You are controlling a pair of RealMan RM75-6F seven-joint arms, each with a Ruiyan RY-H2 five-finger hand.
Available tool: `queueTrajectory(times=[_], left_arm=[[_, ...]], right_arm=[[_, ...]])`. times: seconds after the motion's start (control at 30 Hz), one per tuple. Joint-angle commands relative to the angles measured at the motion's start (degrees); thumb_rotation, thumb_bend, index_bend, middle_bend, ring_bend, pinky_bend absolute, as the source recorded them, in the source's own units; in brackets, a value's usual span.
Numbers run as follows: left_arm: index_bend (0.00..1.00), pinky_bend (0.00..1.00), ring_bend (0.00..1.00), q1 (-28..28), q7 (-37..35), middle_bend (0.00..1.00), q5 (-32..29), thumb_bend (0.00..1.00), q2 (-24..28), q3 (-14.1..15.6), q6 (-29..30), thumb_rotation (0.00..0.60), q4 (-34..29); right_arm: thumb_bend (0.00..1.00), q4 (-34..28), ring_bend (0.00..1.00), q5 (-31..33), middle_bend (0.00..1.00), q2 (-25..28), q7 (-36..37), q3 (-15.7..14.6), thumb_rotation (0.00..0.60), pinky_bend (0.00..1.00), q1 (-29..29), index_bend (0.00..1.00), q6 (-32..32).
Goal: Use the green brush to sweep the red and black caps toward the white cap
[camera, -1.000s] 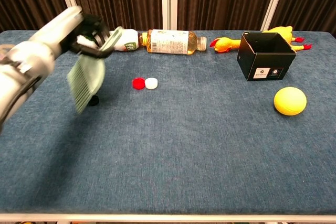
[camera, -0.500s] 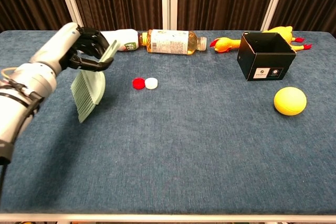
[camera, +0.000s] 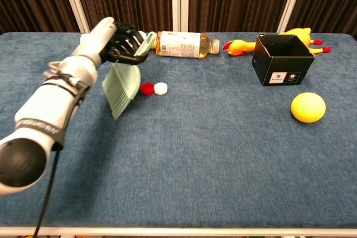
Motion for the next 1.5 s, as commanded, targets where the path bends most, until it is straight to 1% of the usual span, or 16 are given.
queueTrajectory(times=[0.03,0.2,0.4,0.5,0.6,0.73,0.83,0.87,0.97,1.07,1.17,1.37,1.4,1.43,1.47,1.5], left_arm=[[0.54,0.34,0.43,-1.89,0.36,0.62,-0.73,0.42,-1.21,-1.42,-1.4,0.6,1.46],[0.54,0.34,0.43,-4.54,0.71,0.62,-1.25,0.42,-2.35,-3.01,-2.88,0.6,3.0],[0.54,0.34,0.43,-7.35,1.45,0.62,-1.75,0.42,-3.12,-4.41,-4.37,0.6,3.23],[0.54,0.34,0.43,-8.21,2.05,0.62,-1.4,0.42,-3.18,-4.5,-4.13,0.6,2.96],[0.54,0.34,0.43,-7.58,1.98,0.62,-0.69,0.42,-2.13,-3.74,-3.48,0.6,1.68],[0.54,0.34,0.43,-4.49,2.85,0.62,1.25,0.42,2.74,-0.66,-2.93,0.6,-2.91],[0.54,0.34,0.43,-1.24,5.44,0.62,3.23,0.42,9.25,3.39,-3.54,0.6,-8.84],[0.54,0.34,0.43,0.11,6.89,0.62,3.95,0.42,12.46,5.47,-4.42,0.6,-11.64],[0.54,0.34,0.43,2.63,10.94,0.62,4.47,0.42,21.01,10.33,-8.31,0.6,-19.23],[0.54,0.34,0.43,4.07,14.57,0.61,4.64,0.42,26.79,13.84,-10.49,0.6,-24.45],[0.54,0.34,0.43,4.72,17.61,0.6,4.68,0.42,29.99,16.12,-11.55,0.6,-27.29],[0.51,0.31,0.4,4.64,22.59,0.57,2.32,0.42,32.86,18.9,-14.86,0.6,-29.12],[0.49,0.31,0.38,4.47,23.48,0.55,1.54,0.4,33.14,19.19,-15.61,0.6,-29.2],[0.45,0.3,0.36,4.3,24.34,0.51,0.56,0.38,33.38,19.38,-16.35,0.6,-29.34],[0.39,0.29,0.31,4.06,25.44,0.46,-0.94,0.34,33.69,19.56,-17.29,0.6,-29.66],[0.35,0.28,0.29,3.98,26.02,0.42,-1.92,0.3,33.82,19.5,-17.52,0.6,-30.0]], right_arm=[[0.24,0.03,0.0,0.08,0.16,0.08,0.03,0.01,0.6,0.02,-0.05,0.03,-0.02],[0.24,0.18,0.0,0.43,0.16,0.17,0.09,0.06,0.6,0.02,-0.22,0.03,-0.04],[0.24,0.21,0.0,0.79,0.16,0.34,0.09,0.14,0.6,0.02,-0.59,0.03,0.27],[0.24,0.15,0.0,0.83,0.16,0.43,0.13,0.15,0.6,0.02,-0.72,0.03,0.38],[0.24,0.21,0.0,0.96,0.16,0.47,0.23,0.17,0.6,0.02,-0.88,0.03,0.49],[0.24,0.46,0.0,0.96,0.16,0.35,0.48,0.2,0.6,0.02,-0.88,0.03,0.41],[0.23,0.69,0.0,0.59,0.16,0.12,0.78,0.18,0.6,0.02,-0.71,0.03,0.32],[0.23,0.83,0.0,0.41,0.16,0.0,0.95,0.17,0.6,0.02,-0.64,0.03,0.3],[0.23,1.16,0.0,0.2,0.16,-0.41,1.2,0.17,0.6,0.02,-0.34,0.03,-0.07],[0.24,1.27,0.0,-0.16,0.16,-0.79,1.17,0.17,0.6,0.02,0.07,0.03,-0.47],[0.24,1.3,0.0,-0.47,0.16,-1.08,1.17,0.18,0.6,0.02,0.31,0.03,-0.55],[0.24,1.1,0.0,-0.47,0.16,-0.95,0.92,0.1,0.6,0.02,0.25,0.03,-0.47],[0.24,1.06,0.0,-0.45,0.16,-0.93,0.88,0.06,0.6,0.02,0.18,0.03,-0.41],[0.24,1.03,0.0,-0.43,0.16,-0.91,0.84,0.03,0.6,0.02,0.12,0.03,-0.36],[0.23,0.96,0.0,-0.39,0.16,-0.9,0.78,0.02,0.6,0.02,0.08,0.03,-0.33],[0.23,0.92,0.0,-0.34,0.16,-0.9,0.73,0.01,0.6,0.02,0.05,0.03,-0.31]])
